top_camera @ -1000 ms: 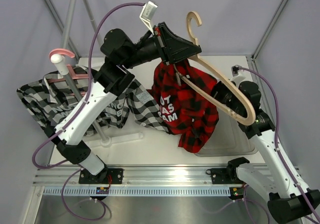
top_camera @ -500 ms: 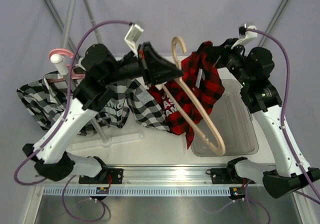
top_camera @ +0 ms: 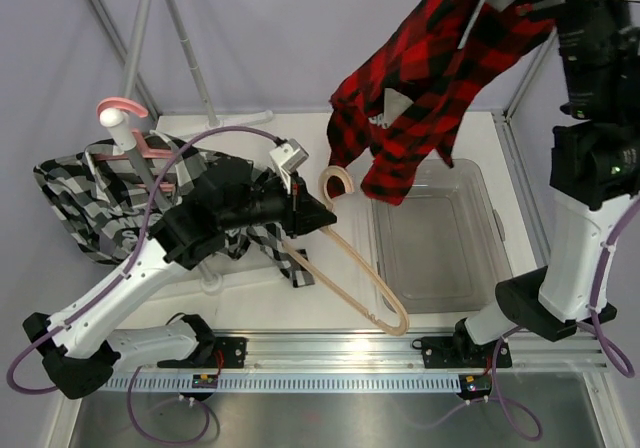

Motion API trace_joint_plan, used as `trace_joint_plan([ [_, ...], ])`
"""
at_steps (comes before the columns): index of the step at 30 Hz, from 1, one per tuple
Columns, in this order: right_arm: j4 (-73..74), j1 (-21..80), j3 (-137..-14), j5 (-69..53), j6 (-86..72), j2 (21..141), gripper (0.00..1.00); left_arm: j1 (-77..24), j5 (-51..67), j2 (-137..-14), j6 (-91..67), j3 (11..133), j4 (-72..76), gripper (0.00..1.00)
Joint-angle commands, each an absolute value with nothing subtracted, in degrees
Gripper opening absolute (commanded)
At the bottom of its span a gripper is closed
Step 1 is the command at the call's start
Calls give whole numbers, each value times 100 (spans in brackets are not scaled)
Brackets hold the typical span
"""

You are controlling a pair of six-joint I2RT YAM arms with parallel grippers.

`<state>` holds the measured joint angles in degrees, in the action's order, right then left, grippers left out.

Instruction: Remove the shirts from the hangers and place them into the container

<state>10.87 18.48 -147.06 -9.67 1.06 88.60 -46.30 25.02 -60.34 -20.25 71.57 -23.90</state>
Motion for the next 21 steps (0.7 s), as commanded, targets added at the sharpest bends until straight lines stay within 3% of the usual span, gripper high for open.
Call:
trace_joint_plan([
  [1, 328, 1881, -15696, -1282, 439, 9105, 0, -4860, 1724, -6038, -1872, 6830, -2172, 0],
  [8, -755, 1872, -15785, -1678, 431, 9088, 0, -4922, 1564, -6258, -1775, 6408, -1873, 0],
  [21, -914, 1872, -16102, -1521, 1230, 9202, 0, -4939, 1960, -6583, -2144, 5836, -1064, 0],
])
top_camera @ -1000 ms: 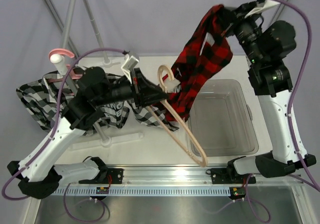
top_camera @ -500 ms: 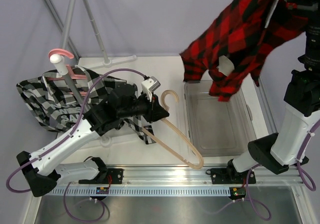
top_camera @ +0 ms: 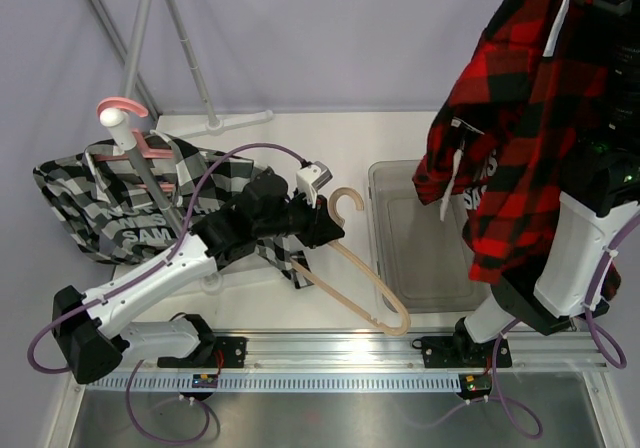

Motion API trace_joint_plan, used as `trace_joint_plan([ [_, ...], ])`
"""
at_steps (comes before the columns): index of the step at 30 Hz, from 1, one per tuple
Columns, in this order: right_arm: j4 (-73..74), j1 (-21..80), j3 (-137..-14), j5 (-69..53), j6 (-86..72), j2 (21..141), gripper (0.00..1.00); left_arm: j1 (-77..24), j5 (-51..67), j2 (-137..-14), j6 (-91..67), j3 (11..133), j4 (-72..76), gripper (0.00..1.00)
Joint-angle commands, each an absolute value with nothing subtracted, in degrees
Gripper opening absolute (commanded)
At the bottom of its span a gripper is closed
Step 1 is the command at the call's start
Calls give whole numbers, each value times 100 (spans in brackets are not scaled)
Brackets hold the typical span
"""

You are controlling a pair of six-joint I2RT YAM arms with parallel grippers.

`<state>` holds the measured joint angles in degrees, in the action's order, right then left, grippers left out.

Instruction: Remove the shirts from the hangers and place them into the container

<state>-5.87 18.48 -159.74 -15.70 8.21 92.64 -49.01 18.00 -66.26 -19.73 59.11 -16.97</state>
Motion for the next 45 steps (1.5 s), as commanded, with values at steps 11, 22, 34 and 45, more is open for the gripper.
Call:
trace_joint_plan([
  [11, -985, 1758, -16067, -1529, 1301, 9114, 0, -4957, 1986, -6838, -2074, 6021, -1134, 0],
  [22, -923, 1749, -14512, -1196, 1318, 8227, 0, -5001, 1951, -6522, -2206, 5836, -1125, 0],
  [34, -792, 1749, -12155, -440, 1758, 7233, 0, -5124, 1890, -5836, -2241, 5774, -1397, 0],
  [45, -1290, 1749, -9926, -176, 827, 5997, 0, -5185, 1688, -5581, -2320, 5722, -1424, 0],
])
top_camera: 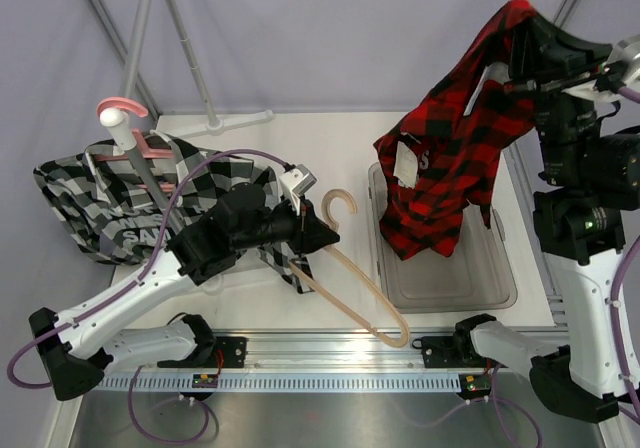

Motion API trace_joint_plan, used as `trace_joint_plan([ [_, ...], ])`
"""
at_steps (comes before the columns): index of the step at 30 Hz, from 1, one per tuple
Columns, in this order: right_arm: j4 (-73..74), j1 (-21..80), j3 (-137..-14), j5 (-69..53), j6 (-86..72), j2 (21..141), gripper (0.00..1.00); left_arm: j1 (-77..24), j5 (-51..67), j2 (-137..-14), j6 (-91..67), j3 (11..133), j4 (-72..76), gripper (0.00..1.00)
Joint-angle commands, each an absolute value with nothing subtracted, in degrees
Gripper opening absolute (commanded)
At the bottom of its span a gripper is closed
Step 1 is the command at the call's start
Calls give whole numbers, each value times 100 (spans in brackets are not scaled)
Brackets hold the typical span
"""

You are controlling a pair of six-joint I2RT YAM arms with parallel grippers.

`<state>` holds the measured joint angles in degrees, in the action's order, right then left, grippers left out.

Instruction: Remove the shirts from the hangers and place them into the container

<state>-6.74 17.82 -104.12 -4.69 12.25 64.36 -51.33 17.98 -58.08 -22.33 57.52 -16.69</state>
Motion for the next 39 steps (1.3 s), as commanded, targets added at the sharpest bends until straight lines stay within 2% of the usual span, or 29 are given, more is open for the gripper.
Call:
trace_joint_plan([
  [1, -1353, 1749, -9410, -132, 652, 5864, 0, -5203, 1679, -5564, -2329, 5713, -1441, 0],
  [8, -1363, 1749, -7595, 315, -165, 4589, 0, -5370, 1538, -5309, -2426, 5704, -1582, 0],
  [14, -152, 1749, -6760, 1166, -1158, 3482, 0, -5467, 1503, -5449, -2294, 6002, -1793, 0],
  [21, 2265, 1758, -5374, 1513, -3440, 3506, 0, -5730, 1398, -5906, -2250, 6398, -1740, 0],
  [27, 2286, 1758, -4176, 660, -4367, 3595, 0, -5950, 1240, -6152, -2259, 6600, -1635, 0],
  [30, 2285, 1758, -3614, 703, -4596, 3341, 0, -6073, 1081, -6187, -2241, 6740, -1704, 0],
  [33, 2460, 1758, -3577, 808, -4623, 3007, 0, -6143, 932, -6205, -2206, 6811, -1758, 0],
  [34, 2513, 1758, -3612, 765, -4580, 2954, 4, -6144, 879, -6222, -2189, 6838, -1758, 0],
  [35, 2575, 1767, -3656, 686, -4553, 2840, 36, -6144, 844, -6249, -2171, 6855, -1775, 0],
  [36, 2697, 1775, -3752, 642, -4509, 2787, 51, -6144, 800, -6284, -2145, 6890, -1801, 0],
  [38, 2926, 1775, -3980, 659, -4272, 2620, 65, -6152, 537, -6468, -2031, 7048, -1854, 0],
  [39, 3040, 1775, -4260, 590, -4150, 2584, 84, -6152, 380, -6547, -1978, 7092, -1872, 0],
])
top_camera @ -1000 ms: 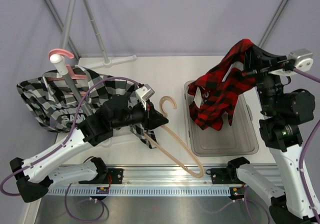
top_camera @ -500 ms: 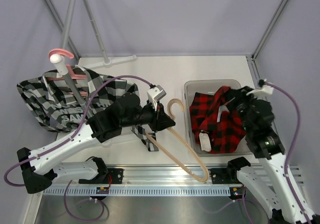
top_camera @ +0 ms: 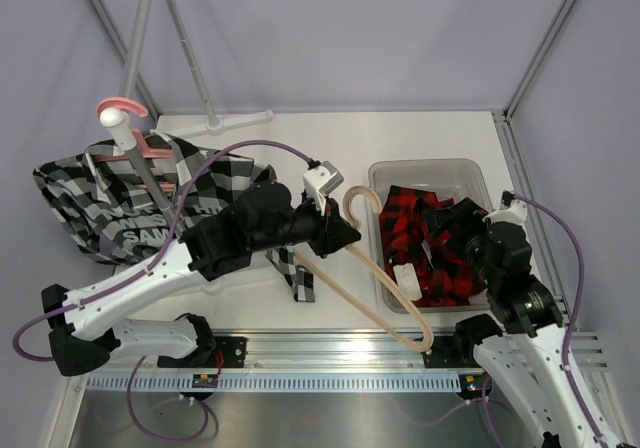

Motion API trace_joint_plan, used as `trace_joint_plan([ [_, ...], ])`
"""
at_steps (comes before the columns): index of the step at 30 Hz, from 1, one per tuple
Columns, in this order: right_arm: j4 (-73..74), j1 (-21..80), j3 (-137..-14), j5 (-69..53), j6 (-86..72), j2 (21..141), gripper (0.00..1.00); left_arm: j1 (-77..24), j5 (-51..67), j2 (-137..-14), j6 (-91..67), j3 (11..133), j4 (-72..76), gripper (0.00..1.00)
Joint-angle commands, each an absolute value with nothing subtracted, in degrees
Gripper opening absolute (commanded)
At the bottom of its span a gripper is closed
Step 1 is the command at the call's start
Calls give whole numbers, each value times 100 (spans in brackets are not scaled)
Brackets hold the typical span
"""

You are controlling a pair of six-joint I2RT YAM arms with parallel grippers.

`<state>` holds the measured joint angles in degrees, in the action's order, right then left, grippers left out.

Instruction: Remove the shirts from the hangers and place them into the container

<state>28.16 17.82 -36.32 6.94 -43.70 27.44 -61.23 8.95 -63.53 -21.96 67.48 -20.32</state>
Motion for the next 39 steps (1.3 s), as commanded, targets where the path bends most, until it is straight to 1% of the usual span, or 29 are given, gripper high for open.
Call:
trace_joint_plan([
  [1, 3172, 1784, -4506, 511, -3835, 2601, 94, -6161, 47, -6739, -1917, 7188, -1872, 0],
  [2, 3329, 1775, -4779, 318, -3667, 2732, 99, -6161, -191, -6854, -1794, 7268, -1889, 0],
  [3, 3592, 1775, -5338, 134, -3508, 2812, 100, -6161, -393, -6977, -1723, 7356, -1898, 0],
  [4, 3734, 1775, -5631, -42, -3159, 2891, 99, -6161, -735, -7118, -1636, 7426, -1881, 0],
  [5, 3840, 1775, -5869, -531, -3042, 2970, 99, -6161, -869, -7398, -1478, 7609, -1881, 0],
  [7, 4174, 1775, -6441, -999, -2736, 2962, 99, -6161, -1115, -7672, -1345, 7865, -1942, 0],
  [8, 4279, 1775, -6555, -1420, -2664, 2866, 99, -6161, -1168, -7916, -1240, 8127, -1986, 0],
  [10, 4491, 1775, -6688, -1887, -2602, 2725, 99, -6161, -1204, -8085, -1161, 8348, -2048, 0],
  [11, 4683, 1775, -6688, -2377, -2628, 2638, 97, -6152, -1204, -8225, -1108, 8611, -2117, 0],
  [13, 4825, 1775, -6566, -2740, -2654, 2532, 92, -6117, -1099, -8384, -1081, 8928, -2249, 0],
  [14, 4947, 1775, -6487, -2925, -2646, 2314, 91, -6100, -1046, -8454, -1064, 9104, -2441, 0],
  [18, 5413, 1775, -6188, -2777, -2374, 1838, 86, -6091, -582, -8815, -1142, 10122, -3049, 0],
  [21, 5598, 1775, -6030, -2891, -2303, 1662, 83, -6100, -326, -8807, -1248, 10449, -3234, 0],
  [25, 5783, 1775, -5959, -2742, -2162, 1415, 83, -6091, -272, -8667, -1309, 10529, -3375, 0],
  [30, 5810, 1775, -6161, -2733, -2092, 1424, 81, -6091, -307, -8596, -1336, 10477, -3506, 0],
  [35, 6265, 1775, -7195, -2453, -1899, 1810, 80, -6091, -527, -8499, -1301, 10345, -3594, 0],
  [39, 6477, 1775, -7269, -2215, -1775, 1890, 79, -6091, -483, -8420, -1318, 10406, -3630, 0],
])
